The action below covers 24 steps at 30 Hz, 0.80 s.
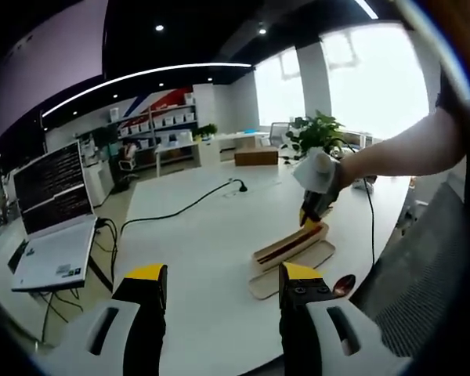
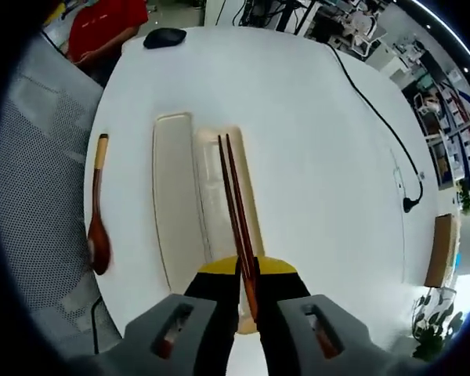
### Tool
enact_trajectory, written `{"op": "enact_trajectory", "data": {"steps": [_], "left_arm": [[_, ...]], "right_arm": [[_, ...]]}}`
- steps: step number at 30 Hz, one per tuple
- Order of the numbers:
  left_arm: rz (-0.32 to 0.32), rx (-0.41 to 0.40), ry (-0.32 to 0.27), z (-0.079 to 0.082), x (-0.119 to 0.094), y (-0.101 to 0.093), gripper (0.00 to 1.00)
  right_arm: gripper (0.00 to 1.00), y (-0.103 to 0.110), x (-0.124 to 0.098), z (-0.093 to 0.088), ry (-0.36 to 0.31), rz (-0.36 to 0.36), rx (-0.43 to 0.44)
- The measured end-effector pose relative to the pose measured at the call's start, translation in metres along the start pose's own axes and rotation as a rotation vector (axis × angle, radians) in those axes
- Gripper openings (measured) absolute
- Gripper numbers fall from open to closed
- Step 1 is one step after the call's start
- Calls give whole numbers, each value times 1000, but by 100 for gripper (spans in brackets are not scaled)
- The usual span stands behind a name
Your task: Arrange the utensils inside the cutlery case until each visible utensil rests in its matching compartment.
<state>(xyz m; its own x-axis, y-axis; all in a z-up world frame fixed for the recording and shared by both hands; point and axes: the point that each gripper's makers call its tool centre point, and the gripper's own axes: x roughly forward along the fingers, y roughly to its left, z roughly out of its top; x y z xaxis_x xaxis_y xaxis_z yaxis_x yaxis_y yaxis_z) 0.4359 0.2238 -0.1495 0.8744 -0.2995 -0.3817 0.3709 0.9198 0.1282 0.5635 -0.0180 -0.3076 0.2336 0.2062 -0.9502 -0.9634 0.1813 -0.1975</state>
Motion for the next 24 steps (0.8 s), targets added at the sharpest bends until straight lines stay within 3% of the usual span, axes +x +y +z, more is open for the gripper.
{"op": "enact_trajectory", "data": {"steps": [7, 18, 24], "left_arm": [[-8, 0, -14, 2, -1, -1, 59], [-38, 15, -18, 2, -1, -7, 59], [-39, 15, -23, 2, -1, -6, 59]], "right_arm": [[2, 0, -13, -10, -8, -52, 30], [2, 8, -23, -34, 14, -62, 93], [2, 15, -27, -38, 12, -64, 109]]}}
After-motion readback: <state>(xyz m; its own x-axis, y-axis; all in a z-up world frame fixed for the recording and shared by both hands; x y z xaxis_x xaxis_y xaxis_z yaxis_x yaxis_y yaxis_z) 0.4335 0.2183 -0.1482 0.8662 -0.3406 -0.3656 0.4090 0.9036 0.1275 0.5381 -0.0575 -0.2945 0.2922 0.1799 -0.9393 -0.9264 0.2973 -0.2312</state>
